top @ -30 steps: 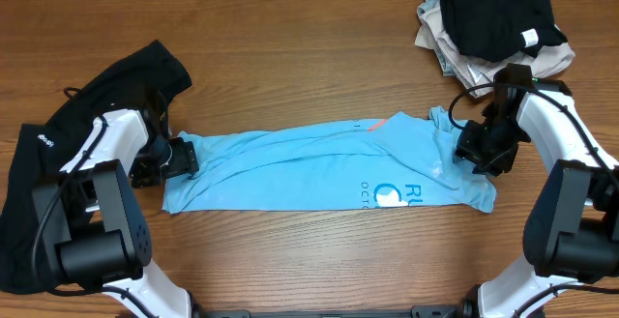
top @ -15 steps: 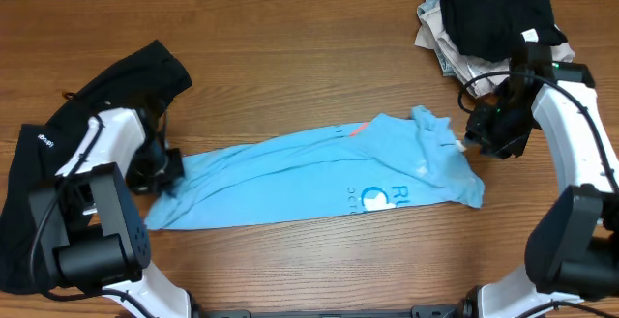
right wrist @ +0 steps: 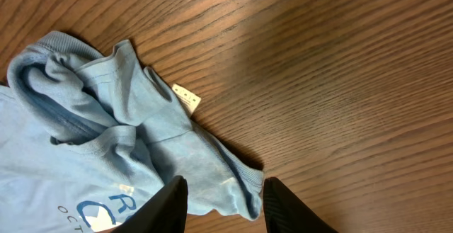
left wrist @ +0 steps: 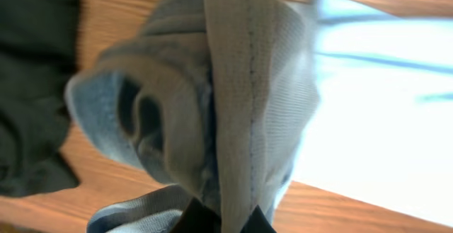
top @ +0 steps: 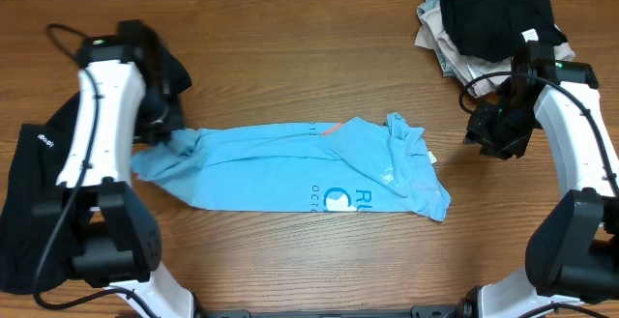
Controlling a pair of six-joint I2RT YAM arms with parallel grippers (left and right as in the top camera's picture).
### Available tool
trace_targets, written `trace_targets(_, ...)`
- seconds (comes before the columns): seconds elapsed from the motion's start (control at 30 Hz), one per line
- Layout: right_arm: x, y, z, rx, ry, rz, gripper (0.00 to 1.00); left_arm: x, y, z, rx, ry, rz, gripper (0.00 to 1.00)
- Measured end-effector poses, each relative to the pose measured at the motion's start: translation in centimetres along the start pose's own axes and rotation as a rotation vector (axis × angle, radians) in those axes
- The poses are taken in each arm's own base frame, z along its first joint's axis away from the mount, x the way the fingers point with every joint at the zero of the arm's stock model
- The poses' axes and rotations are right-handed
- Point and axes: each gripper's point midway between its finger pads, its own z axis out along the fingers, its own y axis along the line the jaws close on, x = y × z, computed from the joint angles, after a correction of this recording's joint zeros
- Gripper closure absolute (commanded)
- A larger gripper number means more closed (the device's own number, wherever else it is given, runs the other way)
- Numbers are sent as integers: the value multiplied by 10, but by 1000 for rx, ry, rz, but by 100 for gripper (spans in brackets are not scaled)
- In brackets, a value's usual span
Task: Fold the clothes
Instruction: 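Fold the shirt's left end rightward with the left gripper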
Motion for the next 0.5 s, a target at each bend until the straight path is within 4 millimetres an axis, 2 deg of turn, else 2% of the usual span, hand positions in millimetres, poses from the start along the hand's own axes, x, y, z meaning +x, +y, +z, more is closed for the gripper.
trace_targets(0.33,-2,0,0,0,-7,-1,57,15,-119,-13,118,-67,213,96)
trace_targets(0.5,-2,0,0,1,-9,-1,56,23,-169,-19,164,-127,284,96)
